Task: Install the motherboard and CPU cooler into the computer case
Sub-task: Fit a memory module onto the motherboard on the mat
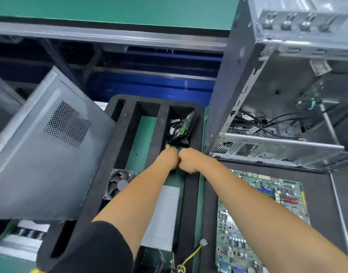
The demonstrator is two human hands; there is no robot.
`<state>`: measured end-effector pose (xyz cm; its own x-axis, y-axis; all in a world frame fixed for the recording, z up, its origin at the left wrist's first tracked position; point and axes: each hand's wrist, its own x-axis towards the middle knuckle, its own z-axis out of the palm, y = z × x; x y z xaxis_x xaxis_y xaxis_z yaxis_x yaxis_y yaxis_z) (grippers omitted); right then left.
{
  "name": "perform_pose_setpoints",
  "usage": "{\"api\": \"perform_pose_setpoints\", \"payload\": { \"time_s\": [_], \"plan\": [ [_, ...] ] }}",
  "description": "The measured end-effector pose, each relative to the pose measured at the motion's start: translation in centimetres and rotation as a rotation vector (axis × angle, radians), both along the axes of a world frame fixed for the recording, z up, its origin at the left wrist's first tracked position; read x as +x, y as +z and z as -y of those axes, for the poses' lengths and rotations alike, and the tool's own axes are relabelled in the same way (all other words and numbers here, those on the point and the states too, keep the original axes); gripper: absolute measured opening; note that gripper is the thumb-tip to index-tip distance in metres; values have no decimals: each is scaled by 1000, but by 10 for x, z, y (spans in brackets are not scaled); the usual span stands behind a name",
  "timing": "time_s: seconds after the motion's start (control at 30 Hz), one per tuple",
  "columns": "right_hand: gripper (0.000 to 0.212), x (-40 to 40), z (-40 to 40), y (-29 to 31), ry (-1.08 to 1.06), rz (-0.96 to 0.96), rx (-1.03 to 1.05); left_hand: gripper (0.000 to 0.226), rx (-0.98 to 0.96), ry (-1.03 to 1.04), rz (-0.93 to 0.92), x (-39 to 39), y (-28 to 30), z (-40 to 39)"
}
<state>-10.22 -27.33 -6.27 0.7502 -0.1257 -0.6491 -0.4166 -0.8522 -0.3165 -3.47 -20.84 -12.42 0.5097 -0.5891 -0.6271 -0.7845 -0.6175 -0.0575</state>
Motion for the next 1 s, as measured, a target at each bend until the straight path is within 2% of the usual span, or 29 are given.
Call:
{"api": "perform_pose_setpoints", "payload": {
  "time_s": [0.07,0.17,0.37,0.6,0.8,1.0],
  "plan": [
    [10,2,1,-1,-7,-7,-8,50,81,29,-59,0,-7,3],
    [16,4,4,-5,-6,-7,-20,66,79,159,-139,-1,-16,2],
    [22,5,4,-9,49,-15,-30,58,31,195,-85,-1,-24,-2],
    [14,2,3,-8,73,8,-62,61,-22,224,-20,-8,-29,-5],
    [23,-5,2,-9,48,20,-48,44,3,165,42,-15,-30,-3],
    [10,-8,3,-10,17,39,13,44,-105,352,-16,-13,-37,-5]
  ]
}}
